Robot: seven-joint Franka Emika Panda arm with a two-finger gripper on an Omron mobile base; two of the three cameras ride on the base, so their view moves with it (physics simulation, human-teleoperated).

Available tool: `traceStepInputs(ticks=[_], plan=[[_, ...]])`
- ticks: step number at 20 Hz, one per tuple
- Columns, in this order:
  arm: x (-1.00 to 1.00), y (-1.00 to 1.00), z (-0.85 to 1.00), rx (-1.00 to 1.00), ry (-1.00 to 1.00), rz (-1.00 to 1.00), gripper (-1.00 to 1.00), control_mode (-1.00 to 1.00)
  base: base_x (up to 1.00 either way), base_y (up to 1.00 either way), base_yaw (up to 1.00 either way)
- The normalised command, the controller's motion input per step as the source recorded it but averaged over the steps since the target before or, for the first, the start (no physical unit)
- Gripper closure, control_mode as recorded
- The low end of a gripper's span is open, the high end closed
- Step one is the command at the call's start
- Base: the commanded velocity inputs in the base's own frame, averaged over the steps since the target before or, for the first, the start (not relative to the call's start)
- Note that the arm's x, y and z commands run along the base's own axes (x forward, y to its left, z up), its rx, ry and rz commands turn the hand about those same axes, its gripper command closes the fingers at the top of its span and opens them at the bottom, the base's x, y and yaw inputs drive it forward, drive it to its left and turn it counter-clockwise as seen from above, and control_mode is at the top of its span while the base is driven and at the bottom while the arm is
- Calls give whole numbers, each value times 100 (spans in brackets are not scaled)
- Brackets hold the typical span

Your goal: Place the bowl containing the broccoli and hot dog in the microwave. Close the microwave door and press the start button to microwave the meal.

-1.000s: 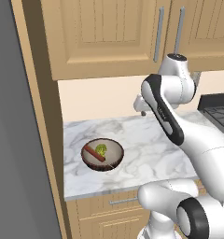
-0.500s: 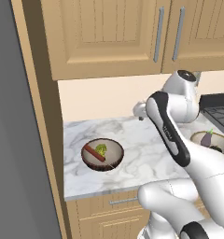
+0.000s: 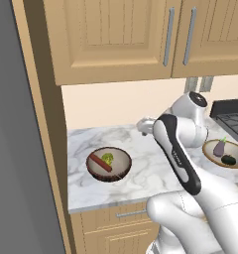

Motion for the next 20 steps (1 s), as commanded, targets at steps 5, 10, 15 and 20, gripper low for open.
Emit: traceStepInputs(ticks=[5,10,15,20], plan=[[3,32,-24,0,12,0,-100,-100,0,0,0],[0,17,-36,0,17,0,-100,-100,0,0,0],[0,9,-37,0,15,0,-100,-100,0,0,0],[0,13,-43,0,7,0,-100,-100,0,0,0]])
